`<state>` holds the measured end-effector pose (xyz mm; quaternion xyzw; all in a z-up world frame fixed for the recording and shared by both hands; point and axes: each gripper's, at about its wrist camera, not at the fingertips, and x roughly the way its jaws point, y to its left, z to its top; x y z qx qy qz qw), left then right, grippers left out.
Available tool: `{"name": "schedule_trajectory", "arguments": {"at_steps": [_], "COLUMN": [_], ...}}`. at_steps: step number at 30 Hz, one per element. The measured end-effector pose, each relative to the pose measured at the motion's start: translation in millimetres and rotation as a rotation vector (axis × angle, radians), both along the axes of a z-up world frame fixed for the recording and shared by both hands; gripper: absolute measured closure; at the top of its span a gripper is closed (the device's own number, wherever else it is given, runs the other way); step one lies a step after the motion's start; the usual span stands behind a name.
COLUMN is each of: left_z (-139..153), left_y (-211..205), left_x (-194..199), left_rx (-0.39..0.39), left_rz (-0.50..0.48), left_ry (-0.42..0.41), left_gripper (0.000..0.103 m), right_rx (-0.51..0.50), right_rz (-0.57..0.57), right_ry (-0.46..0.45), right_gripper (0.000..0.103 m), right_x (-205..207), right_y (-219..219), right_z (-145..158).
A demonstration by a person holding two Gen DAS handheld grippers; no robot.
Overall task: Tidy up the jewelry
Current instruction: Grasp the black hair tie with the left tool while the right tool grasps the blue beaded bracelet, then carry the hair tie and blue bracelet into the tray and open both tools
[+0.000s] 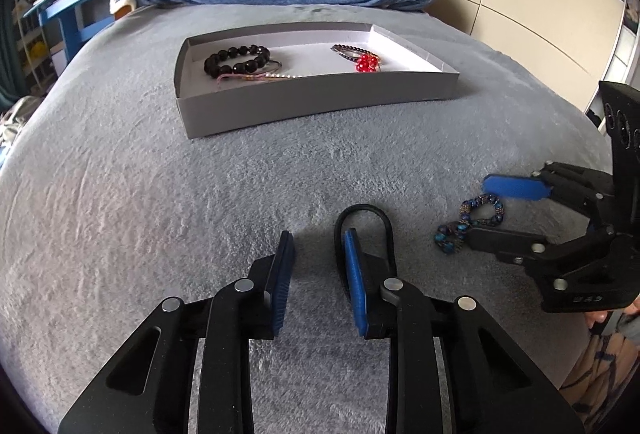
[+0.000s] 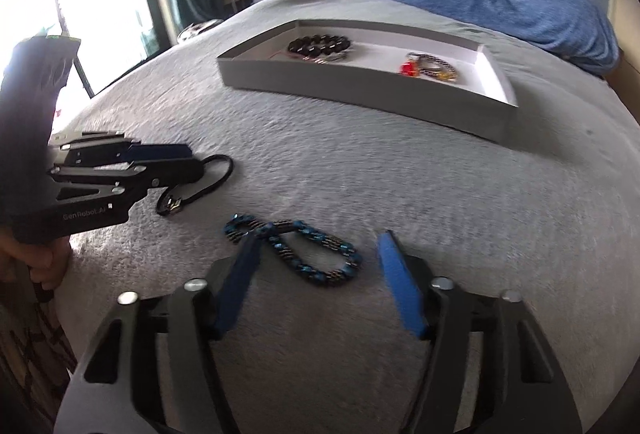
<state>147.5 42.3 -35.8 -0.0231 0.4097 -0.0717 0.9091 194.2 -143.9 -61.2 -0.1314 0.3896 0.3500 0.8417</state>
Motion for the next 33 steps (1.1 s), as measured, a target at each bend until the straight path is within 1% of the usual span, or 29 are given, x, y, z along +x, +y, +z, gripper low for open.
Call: {"name": "schedule_trajectory", "arguments": {"at_steps": [3, 5, 6, 7, 11, 15, 17, 18, 19, 21, 25, 33], "left_z": [-0.3, -0.2, 0.1, 0.2, -0.1, -2.0, -2.2, -2.0, -1.6, -1.1, 2.9, 15.3], "left_y": [-2.0, -2.4, -2.9, -3.6, -8.4, -15.5, -17.1, -17.4, -16.9, -14.9, -9.2, -4.2], "left_x": [0.3, 0.0, -0.4, -0.5, -0.4, 1.9, 2.4, 2.4, 2.3, 2.4, 1.3, -0.7], "left_rx": [0.009, 0.006, 0.006, 0.005, 0.021, 0.074, 0.090, 0.095, 0.091, 0.073, 0.032, -0.015], "left_rz": [-0.007, -0.014, -0.018, -0.022, -0.042, -0.044, -0.043, -0.042, -0.041, -0.045, -0.039, -0.030], "left_ry": [0.004, 0.003, 0.002, 0.001, 0.000, 0.013, 0.013, 0.011, 0.009, 0.008, 0.000, -0.024], "left_gripper": [0.075, 0.073, 0.072, 0.072, 0.072, 0.072, 0.076, 0.084, 0.093, 0.100, 0.100, 0.100], "right_rx": [-0.011, 0.004, 0.012, 0.021, 0.053, 0.076, 0.086, 0.094, 0.101, 0.112, 0.140, 0.173], "right_rz": [0.015, 0.022, 0.021, 0.018, -0.003, -0.026, -0.039, -0.048, -0.054, -0.065, -0.083, -0.109], "right_ry": [-0.005, 0.000, -0.001, 0.000, -0.002, -0.006, -0.007, -0.007, -0.008, -0.012, -0.019, -0.034], "right_gripper": [0.066, 0.079, 0.081, 0.089, 0.089, 0.089, 0.089, 0.089, 0.089, 0.089, 0.089, 0.089], "right_x": [-1.5, -2.2, -2.5, -2.3, -1.5, -0.3, 0.3, 0.8, 0.9, 1.2, 2.0, 6.3], "right_y": [3.2, 1.5, -0.1, -1.4, -7.2, -12.4, -15.1, -16.9, -18.4, -20.8, -26.3, -32.6], "right_z": [-1.8, -2.2, -2.0, -1.7, 0.6, 3.2, 4.3, 4.9, 5.5, 7.3, 12.1, 21.6]}}
